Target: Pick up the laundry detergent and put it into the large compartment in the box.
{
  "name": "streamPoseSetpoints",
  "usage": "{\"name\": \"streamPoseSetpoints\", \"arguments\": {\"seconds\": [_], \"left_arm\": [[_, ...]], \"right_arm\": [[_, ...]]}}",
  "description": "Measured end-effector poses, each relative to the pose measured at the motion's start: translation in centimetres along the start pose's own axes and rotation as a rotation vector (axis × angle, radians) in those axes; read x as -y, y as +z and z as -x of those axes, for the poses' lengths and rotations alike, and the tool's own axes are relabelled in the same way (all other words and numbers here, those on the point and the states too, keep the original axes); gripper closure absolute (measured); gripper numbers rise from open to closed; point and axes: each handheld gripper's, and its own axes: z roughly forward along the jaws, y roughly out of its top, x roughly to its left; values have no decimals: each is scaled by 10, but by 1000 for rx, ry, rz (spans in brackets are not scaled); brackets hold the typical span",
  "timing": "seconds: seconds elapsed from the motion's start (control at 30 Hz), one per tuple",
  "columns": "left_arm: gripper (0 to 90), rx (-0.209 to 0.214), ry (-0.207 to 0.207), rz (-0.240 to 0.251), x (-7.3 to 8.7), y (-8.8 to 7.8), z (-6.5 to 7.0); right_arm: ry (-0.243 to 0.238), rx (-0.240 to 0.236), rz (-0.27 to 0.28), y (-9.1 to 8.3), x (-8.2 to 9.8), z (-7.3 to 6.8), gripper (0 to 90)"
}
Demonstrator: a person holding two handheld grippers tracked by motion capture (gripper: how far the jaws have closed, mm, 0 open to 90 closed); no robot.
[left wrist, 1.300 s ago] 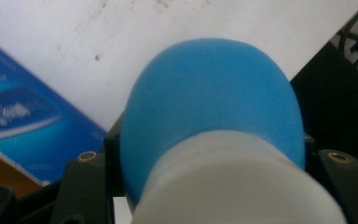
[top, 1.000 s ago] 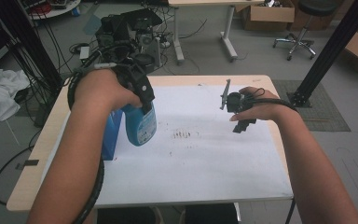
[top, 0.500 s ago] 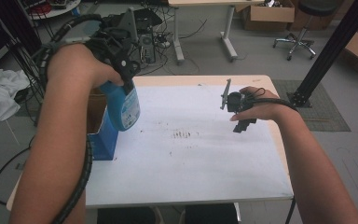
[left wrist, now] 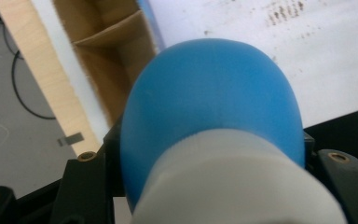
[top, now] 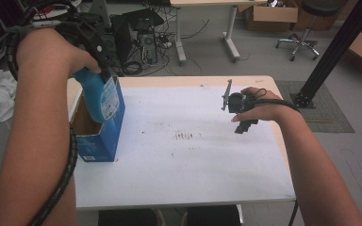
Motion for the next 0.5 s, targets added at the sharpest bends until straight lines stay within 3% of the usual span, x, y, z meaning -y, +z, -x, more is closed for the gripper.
{"name": "streamPoseSetpoints", "arguments": {"seconds": [0.3,0.5], "left_arm": [[401,-1,-70,5,0,4,-23],[401,-23,-148,16,1,15,-40]], "right_arm": [[4,-2,2,2,0,2,162],[2,1,2,3,-1,3,162]]}}
